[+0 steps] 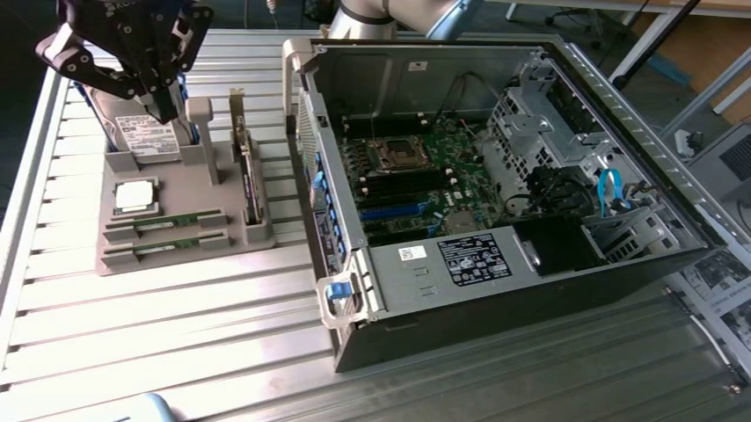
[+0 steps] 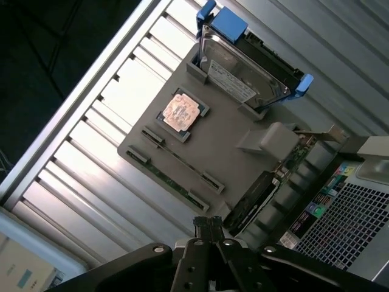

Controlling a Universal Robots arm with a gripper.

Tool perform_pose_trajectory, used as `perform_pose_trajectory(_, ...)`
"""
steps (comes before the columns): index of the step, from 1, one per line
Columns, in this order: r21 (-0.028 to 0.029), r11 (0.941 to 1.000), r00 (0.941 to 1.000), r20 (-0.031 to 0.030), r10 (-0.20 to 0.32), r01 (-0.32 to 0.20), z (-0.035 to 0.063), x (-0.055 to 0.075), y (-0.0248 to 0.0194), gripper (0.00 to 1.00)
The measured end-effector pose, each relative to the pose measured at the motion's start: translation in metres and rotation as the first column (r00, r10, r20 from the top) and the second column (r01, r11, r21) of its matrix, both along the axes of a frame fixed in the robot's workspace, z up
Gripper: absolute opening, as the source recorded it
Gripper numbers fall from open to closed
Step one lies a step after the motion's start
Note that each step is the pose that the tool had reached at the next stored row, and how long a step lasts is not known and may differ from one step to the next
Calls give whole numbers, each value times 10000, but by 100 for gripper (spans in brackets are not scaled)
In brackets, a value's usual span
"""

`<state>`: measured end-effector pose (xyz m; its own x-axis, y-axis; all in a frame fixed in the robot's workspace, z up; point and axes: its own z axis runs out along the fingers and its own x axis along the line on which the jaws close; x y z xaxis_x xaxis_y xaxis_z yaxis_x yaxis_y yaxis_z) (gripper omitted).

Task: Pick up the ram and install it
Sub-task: 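Pick up the ram and move it above insertion slot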

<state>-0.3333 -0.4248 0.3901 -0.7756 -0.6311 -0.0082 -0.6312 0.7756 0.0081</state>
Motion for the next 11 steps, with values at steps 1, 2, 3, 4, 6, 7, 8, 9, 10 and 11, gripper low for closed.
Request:
perform_pose_trajectory(1, -7, 10000, 10000, 0, 80, -80, 0, 0, 0, 11)
perform_pose_trajectory(2, -13, 9999, 9999, 0, 143, -143, 0, 0, 0, 11)
perform_pose_trajectory(3, -19, 9998, 9998, 0, 213, -213, 0, 0, 0, 11)
perform_pose_trajectory(4, -25, 9996, 9996, 0, 266, -266, 0, 0, 0, 11)
perform_pose_trajectory(6, -39, 9992, 9992, -1, 401, -401, 0, 0, 0, 11)
perform_pose_trajectory(7, -46, 9989, 9989, -1, 464, -464, 0, 0, 0, 11)
perform_pose_trajectory(8, -52, 9986, 9986, -1, 529, -529, 0, 0, 0, 11)
perform_pose_trajectory(9, -59, 9982, 9983, -2, 591, -591, 0, 0, 0, 11)
perform_pose_trajectory(10, -67, 9978, 9979, -2, 653, -653, 0, 0, 0, 11)
perform_pose_trajectory(11, -81, 9970, 9971, -3, 767, -767, 0, 0, 0, 11)
